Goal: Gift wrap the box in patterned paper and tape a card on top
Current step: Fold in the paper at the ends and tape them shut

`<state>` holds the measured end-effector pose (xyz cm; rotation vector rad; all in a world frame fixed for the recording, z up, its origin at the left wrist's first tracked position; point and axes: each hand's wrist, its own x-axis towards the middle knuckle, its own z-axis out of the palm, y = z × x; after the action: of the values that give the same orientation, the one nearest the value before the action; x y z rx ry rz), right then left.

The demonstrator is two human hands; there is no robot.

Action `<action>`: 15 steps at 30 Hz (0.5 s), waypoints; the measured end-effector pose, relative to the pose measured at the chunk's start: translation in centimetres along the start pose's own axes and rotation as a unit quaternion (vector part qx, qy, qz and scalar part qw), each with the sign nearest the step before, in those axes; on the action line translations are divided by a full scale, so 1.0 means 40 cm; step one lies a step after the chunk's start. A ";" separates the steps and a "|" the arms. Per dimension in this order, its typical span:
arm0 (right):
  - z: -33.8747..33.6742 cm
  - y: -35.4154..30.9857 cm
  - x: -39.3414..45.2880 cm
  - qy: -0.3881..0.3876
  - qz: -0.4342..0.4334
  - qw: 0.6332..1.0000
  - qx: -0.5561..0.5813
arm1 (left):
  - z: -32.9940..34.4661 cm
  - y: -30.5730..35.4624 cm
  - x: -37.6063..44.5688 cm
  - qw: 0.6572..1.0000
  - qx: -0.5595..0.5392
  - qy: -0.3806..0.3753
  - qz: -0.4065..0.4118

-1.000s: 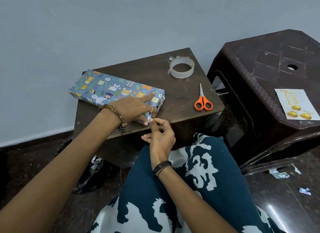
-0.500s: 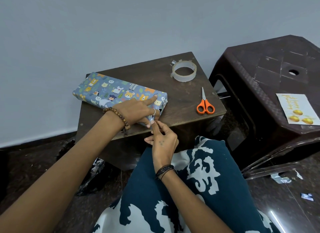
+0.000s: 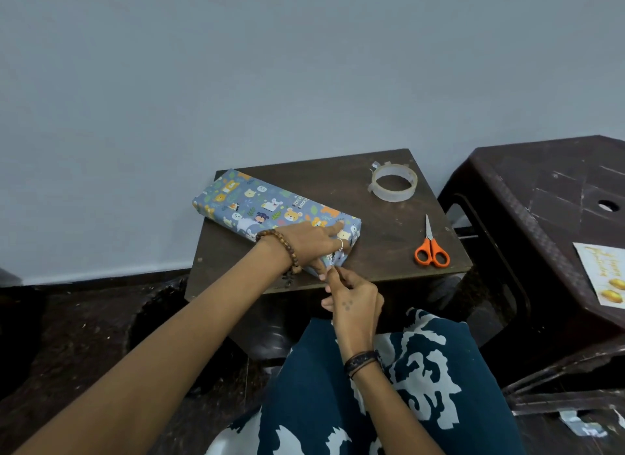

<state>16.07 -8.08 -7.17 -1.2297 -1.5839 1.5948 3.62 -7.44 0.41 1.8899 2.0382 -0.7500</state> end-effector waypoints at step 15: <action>-0.031 -0.021 0.000 -0.027 -0.145 0.944 -0.295 | 0.057 0.077 -0.035 0.993 0.031 0.067 -0.090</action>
<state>17.00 -7.41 -6.19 -1.1606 -2.2578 1.0016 6.46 -9.79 -1.36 1.8526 2.3189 -0.7539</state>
